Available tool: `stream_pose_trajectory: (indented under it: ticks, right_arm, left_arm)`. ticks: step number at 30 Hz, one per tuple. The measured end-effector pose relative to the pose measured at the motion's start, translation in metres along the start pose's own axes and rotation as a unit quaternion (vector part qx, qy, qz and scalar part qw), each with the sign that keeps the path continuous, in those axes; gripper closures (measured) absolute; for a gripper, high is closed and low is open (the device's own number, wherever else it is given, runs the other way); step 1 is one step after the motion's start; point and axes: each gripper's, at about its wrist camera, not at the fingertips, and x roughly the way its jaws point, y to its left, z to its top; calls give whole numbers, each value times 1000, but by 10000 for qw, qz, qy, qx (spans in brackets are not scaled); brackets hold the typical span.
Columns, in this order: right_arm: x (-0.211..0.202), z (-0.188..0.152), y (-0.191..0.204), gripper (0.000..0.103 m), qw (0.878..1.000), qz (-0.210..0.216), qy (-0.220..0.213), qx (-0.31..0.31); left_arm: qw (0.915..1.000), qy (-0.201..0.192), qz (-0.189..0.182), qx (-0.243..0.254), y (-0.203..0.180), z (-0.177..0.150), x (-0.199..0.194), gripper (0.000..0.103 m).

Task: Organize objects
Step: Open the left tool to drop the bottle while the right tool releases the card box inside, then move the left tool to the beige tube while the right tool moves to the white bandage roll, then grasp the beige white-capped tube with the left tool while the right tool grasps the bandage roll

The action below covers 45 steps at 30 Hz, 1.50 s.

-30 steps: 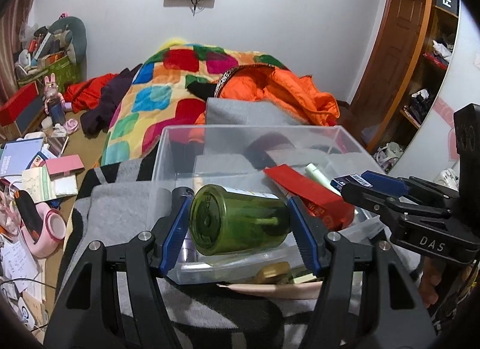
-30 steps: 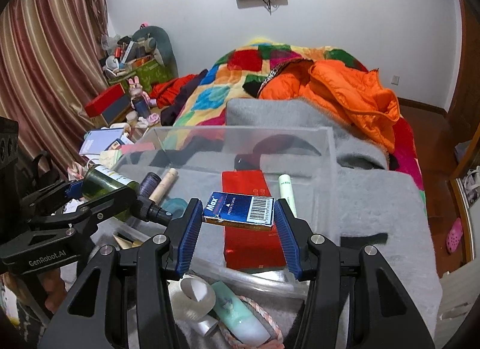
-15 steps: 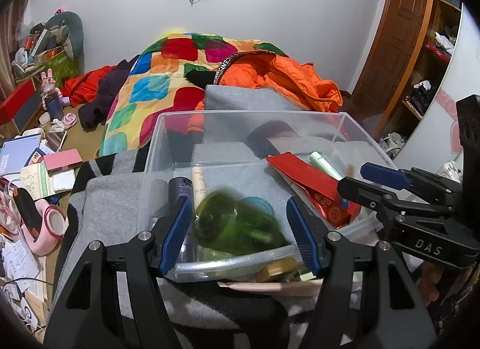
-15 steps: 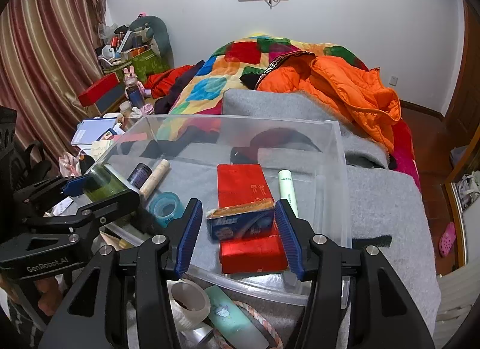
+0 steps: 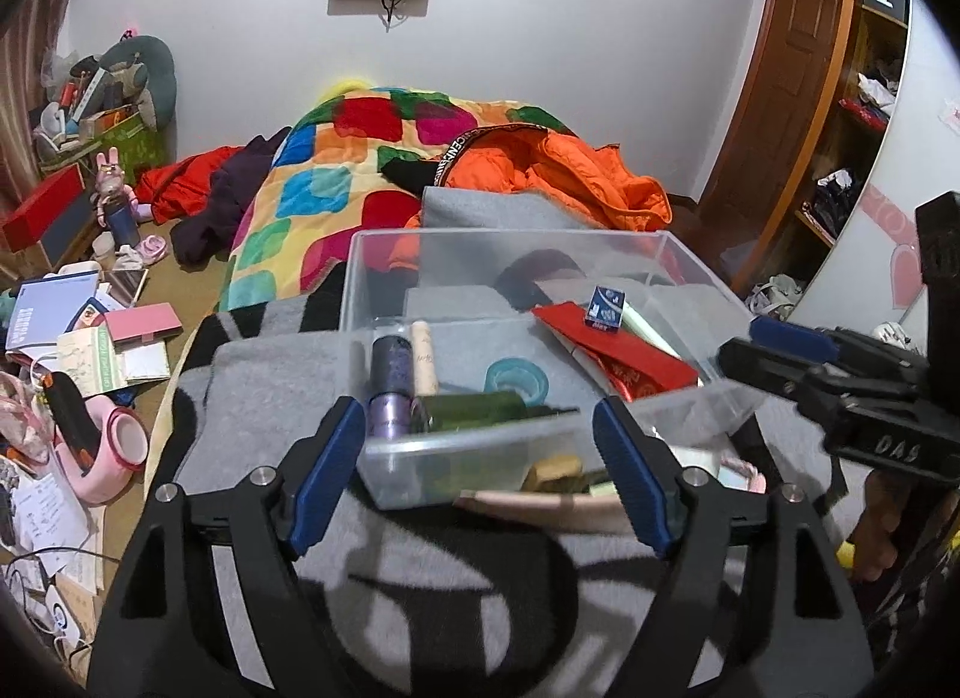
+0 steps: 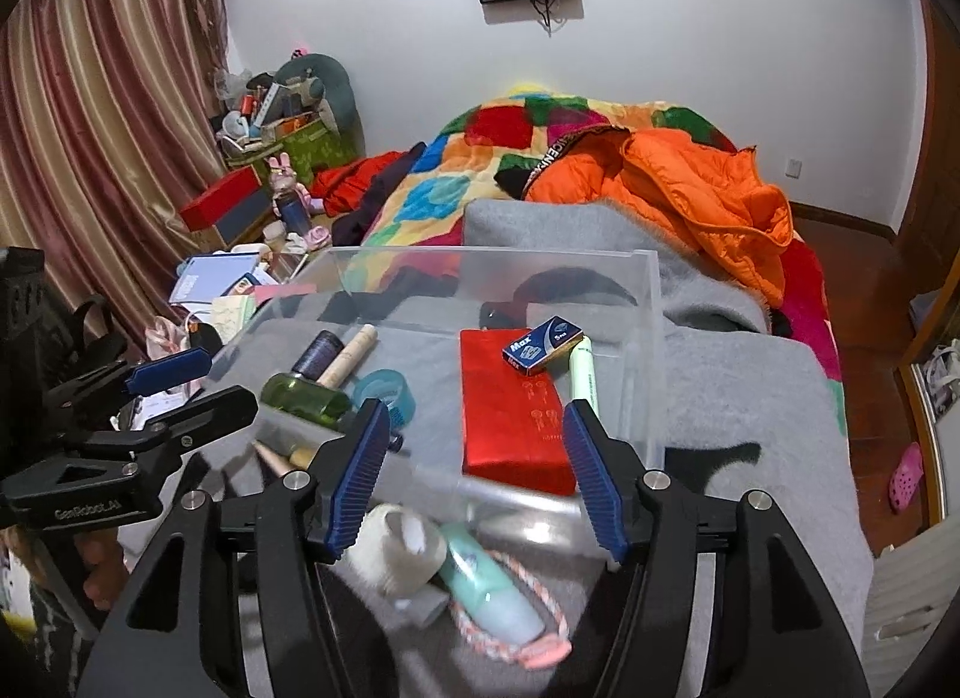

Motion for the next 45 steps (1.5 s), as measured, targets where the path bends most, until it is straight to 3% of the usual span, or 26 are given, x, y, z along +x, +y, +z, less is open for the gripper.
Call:
stream_pose_trajectory:
  ticks: [9,19,21,24,30,38,45]
  right_arm:
    - [-15,-27,19,47,9992,221,172,-301]
    - [19,-46,21,47,9965,264,612,-509]
    - [23,-47,20,49,9965,270,628,-478]
    - [26,-48,19,65,9960,364,656,-493]
    - [15,-51,21,66,9969,361,511,-477]
    - [-23,-55,-7,66,9996,108,263,-20]
    - [-39,-59,-31,66,9993,-3,243,300]
  left_arm:
    - [9995,289,7,138,-5,-27,3,19]
    - [9972,697,-269,-40,-3,-35,33,19]
    - [9973,682,-253,-8,-4,-36,32,19]
    - [9977,636,-212,54,-5,-36,27,19]
    - [9983,446,-361,126,-13,-28,10,19]
    - [9926,549,-871,642,-54,-19,17,19]
    - [9863,833,-700,1241,-77,-28,37,19]
